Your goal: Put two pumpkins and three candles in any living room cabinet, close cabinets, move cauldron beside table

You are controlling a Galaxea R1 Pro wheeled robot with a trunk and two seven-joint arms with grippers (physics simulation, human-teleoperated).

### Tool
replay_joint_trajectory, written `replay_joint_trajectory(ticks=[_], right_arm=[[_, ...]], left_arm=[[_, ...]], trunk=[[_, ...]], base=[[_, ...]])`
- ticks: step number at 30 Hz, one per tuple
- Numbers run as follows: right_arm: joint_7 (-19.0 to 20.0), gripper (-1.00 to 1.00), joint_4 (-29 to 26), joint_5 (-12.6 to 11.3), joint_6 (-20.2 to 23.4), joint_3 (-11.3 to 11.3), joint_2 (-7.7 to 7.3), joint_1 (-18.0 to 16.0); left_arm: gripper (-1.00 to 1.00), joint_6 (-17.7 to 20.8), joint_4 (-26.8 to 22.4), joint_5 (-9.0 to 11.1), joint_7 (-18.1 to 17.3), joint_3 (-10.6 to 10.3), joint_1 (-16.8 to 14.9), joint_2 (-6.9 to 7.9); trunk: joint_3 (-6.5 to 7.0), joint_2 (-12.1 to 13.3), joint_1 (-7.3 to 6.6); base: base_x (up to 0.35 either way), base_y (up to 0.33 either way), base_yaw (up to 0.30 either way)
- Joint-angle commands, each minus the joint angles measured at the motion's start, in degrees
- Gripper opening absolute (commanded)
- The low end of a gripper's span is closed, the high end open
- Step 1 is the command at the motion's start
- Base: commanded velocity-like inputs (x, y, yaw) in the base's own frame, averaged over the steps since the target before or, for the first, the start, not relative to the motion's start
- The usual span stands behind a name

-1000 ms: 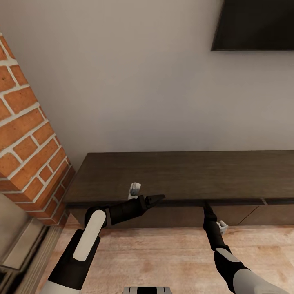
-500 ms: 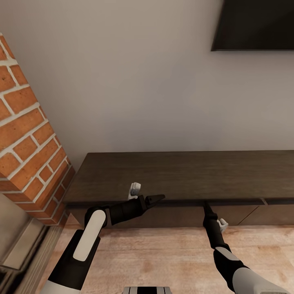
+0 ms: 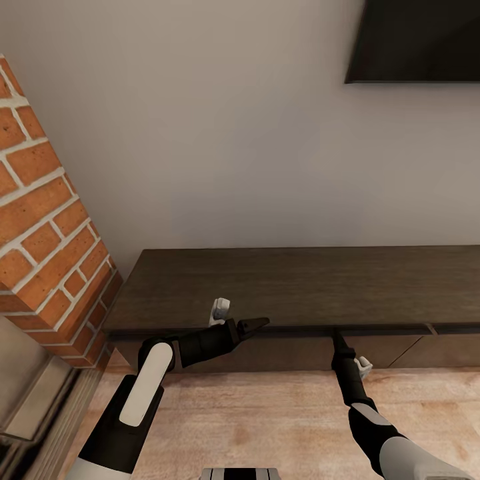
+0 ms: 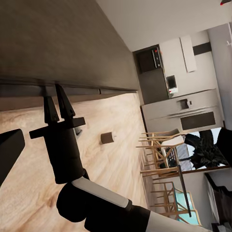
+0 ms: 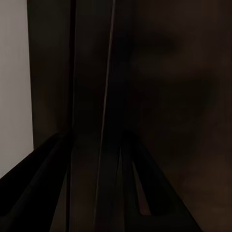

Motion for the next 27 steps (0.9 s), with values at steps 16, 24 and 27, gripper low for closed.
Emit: replay_joint_trajectory(ticks=[16,24,27], right_arm=[[0.0,-1.0,0.0,0.2,-0.7,0.4,0.01,0.0],[0.0,-1.0,0.0,0.2,-0.7,0.4,0.01,0.0],[0.0,-1.0,0.0,0.2,-0.7,0.4,0.01,0.0]], left_arm=[[1.0,0.1,0.1,-0.4,-0.2,-0.3,0.0,-0.07],[1.0,0.1,0.1,-0.4,-0.2,-0.3,0.0,-0.11],[1.0,0.1,0.1,-0.4,-0.2,-0.3,0.0,-0.11]], trunk=[[-0.04,0.0,-0.02],[-0.04,0.0,-0.02],[-0.04,0.0,-0.02]], base=[[-0.016,0.0,0.0],[0.0,0.0,0.0],[-0.022,0.0,0.0]])
